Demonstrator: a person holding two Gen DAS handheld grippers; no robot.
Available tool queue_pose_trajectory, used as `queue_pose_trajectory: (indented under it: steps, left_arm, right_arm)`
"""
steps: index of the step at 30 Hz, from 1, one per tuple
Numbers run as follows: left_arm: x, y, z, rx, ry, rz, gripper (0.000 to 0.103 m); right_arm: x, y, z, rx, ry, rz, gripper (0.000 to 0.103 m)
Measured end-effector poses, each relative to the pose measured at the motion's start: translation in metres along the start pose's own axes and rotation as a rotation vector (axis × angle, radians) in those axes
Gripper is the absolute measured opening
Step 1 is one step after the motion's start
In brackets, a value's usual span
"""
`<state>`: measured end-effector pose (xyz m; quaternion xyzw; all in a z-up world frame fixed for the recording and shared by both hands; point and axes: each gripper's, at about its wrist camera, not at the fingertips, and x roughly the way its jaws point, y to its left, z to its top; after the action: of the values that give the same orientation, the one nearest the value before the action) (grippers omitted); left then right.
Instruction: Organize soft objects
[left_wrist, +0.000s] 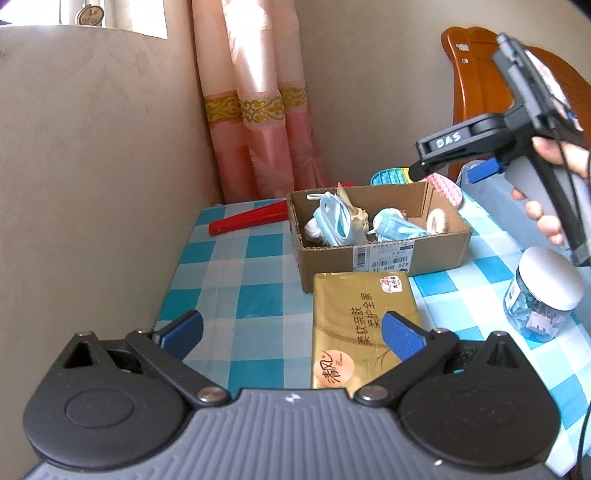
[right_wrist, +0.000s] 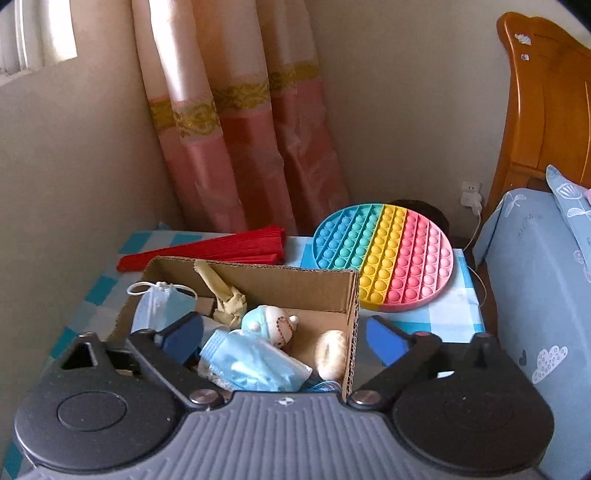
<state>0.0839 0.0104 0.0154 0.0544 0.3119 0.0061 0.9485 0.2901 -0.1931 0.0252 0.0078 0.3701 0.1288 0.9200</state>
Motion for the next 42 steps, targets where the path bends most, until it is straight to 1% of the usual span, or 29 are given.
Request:
queue_pose_trajectory:
  steps: [3,5,8,11,13,15,17,20,23,27,31,35,42]
  left_arm:
    - [-0.001,-0.001,0.001,-0.006,0.008,0.02,0.102]
    - [0.0,-0.002,0.003,-0.01,0.031,0.036,0.102]
    - [0.001,0.0,0.007,-0.029,0.065,0.057,0.102]
    - [-0.001,0.002,0.012,-0.037,0.065,0.066,0.102]
    - [-0.003,0.001,0.017,-0.036,0.065,0.07,0.102]
    - [-0.005,0.001,0.021,-0.041,0.071,0.062,0.102]
    - [-0.006,-0.001,0.024,-0.03,0.077,0.049,0.102]
    - [-0.007,-0.007,0.027,-0.016,0.097,0.052,0.102]
    - [-0.009,-0.01,0.026,-0.018,0.121,0.029,0.102]
    - [-0.011,-0.015,0.022,-0.019,0.147,0.015,0.102]
    - [-0.013,-0.016,0.019,-0.028,0.163,0.011,0.102]
    - [-0.015,-0.016,0.019,-0.035,0.169,0.019,0.102]
    - [-0.016,-0.018,0.018,-0.034,0.175,0.016,0.102]
  right_arm:
    - [-0.013,0.003,-0.002,-0.008,0.001,-0.007,0.103]
    - [-0.022,0.006,-0.005,-0.011,0.022,-0.034,0.103]
    - [-0.037,0.007,-0.014,0.005,0.053,-0.048,0.103]
    - [-0.049,0.009,-0.03,0.022,0.092,-0.096,0.103]
    - [-0.057,0.014,-0.044,0.015,0.109,-0.146,0.103]
    - [-0.067,0.02,-0.06,0.002,0.114,-0.182,0.103]
    - [-0.079,0.024,-0.075,0.016,0.111,-0.199,0.103]
    - [-0.093,0.03,-0.092,0.054,0.124,-0.191,0.103]
    - [-0.103,0.034,-0.105,0.09,0.141,-0.182,0.103]
    - [-0.112,0.043,-0.117,0.069,0.163,-0.201,0.103]
    - [-0.119,0.049,-0.121,0.055,0.163,-0.213,0.103]
    - [-0.125,0.053,-0.124,0.048,0.156,-0.205,0.103]
    - [-0.13,0.054,-0.121,0.046,0.135,-0.207,0.103]
